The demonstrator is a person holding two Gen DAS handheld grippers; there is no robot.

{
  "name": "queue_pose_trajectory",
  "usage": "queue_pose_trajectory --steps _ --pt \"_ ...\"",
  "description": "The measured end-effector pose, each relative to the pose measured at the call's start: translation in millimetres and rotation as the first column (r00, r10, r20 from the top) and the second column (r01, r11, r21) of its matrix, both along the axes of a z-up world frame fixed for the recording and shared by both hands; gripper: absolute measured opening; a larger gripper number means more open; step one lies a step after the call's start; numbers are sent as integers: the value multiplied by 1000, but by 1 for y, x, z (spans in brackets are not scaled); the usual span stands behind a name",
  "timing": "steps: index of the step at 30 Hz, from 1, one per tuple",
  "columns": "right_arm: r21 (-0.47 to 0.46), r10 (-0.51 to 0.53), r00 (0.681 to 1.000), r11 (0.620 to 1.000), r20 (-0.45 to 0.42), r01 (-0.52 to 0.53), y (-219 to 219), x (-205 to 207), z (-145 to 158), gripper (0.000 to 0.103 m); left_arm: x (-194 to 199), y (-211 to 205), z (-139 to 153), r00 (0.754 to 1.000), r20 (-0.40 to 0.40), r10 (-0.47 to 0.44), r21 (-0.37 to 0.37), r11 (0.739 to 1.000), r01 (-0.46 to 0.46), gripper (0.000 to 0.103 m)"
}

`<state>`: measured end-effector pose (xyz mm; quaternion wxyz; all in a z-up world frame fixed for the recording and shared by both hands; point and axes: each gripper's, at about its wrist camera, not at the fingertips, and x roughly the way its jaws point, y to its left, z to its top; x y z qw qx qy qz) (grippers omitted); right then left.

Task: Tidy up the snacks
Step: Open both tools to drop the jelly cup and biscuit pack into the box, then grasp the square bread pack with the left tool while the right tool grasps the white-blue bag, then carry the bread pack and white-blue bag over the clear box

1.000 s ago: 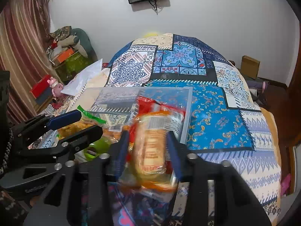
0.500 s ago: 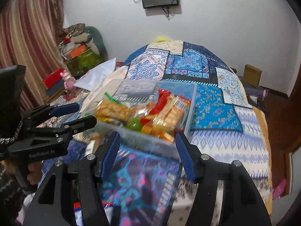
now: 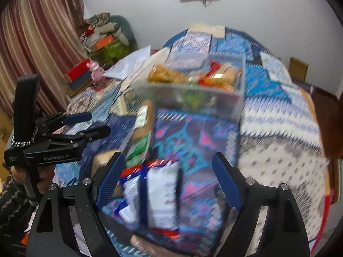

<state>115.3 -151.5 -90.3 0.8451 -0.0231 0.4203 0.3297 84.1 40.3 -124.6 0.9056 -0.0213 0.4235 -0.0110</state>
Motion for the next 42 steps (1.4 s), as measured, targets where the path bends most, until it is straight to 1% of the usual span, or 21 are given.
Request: queue_pose_trajectory --steps 2,4,5,7,9,11,13,14,15,17,20,24,27,29,31,32,38,42 --pt "-6 17 1000 1000 -22 -17 6 -8 -8 82 -7 0 -2 1000 -7 -3 -10 1000 3 78" --pt "-17 34 999 999 -42 -35 13 -13 -17 83 -10 -1 -4 1000 -10 -6 -11 1000 6 85" --pt "-25 50 997 998 -51 -51 17 -15 -23 83 -13 -2 -5 1000 -9 -4 -8 1000 4 90" --pt "-45 69 996 996 -56 -72 24 -17 -33 83 -17 -5 -6 1000 -7 -10 -13 1000 10 91" --pt "-78 57 995 995 -77 -63 28 -14 -44 83 -21 -9 -8 999 -20 -27 -16 1000 26 91" --pt "-75 58 995 995 -85 -64 28 -15 -50 83 -23 -13 -11 998 -33 -44 -19 999 43 92" --pt "-66 59 994 996 -91 -65 25 -13 -54 76 -24 -18 -14 998 -41 -55 -21 998 55 93" --pt "-56 66 993 996 -98 -71 23 -13 -54 65 -25 -20 -16 997 -45 -57 -21 998 56 94" --pt "-44 74 991 996 -111 -79 20 -12 -54 60 -25 -21 -18 997 -47 -58 -23 998 57 94" --pt "-37 65 992 997 -105 -69 14 -11 -51 59 -25 -26 -22 996 -58 -67 -30 997 65 94" --pt "-57 39 996 997 -76 -43 5 -14 -47 59 -25 -35 -27 993 -67 -97 -46 994 94 94" --pt "-41 10 998 999 -68 -13 -11 -15 -38 59 -21 -46 -37 987 -95 -128 -37 991 125 96" --pt "-25 -15 998 1000 -65 13 -18 -14 -33 59 -14 -50 -48 984 -133 -117 -25 993 115 96" --pt "-20 -26 998 999 -62 25 -21 -13 -31 59 -9 -46 -53 984 -144 -105 -51 994 98 96" --pt "-16 -31 998 999 -57 30 -23 -11 -28 59 -9 -40 -54 987 -129 -95 -107 991 81 92" --pt "-13 -34 998 999 -54 33 -23 -10 -27 59 -9 -38 -54 989 -117 -85 -118 990 72 92" --pt "13 -50 998 999 -50 51 -29 0 -23 59 -13 -40 -49 994 -73 -83 -58 995 79 91" --pt "15 -65 997 998 -34 65 -31 6 -15 59 -11 -32 -29 998 -25 -63 -39 997 63 91"
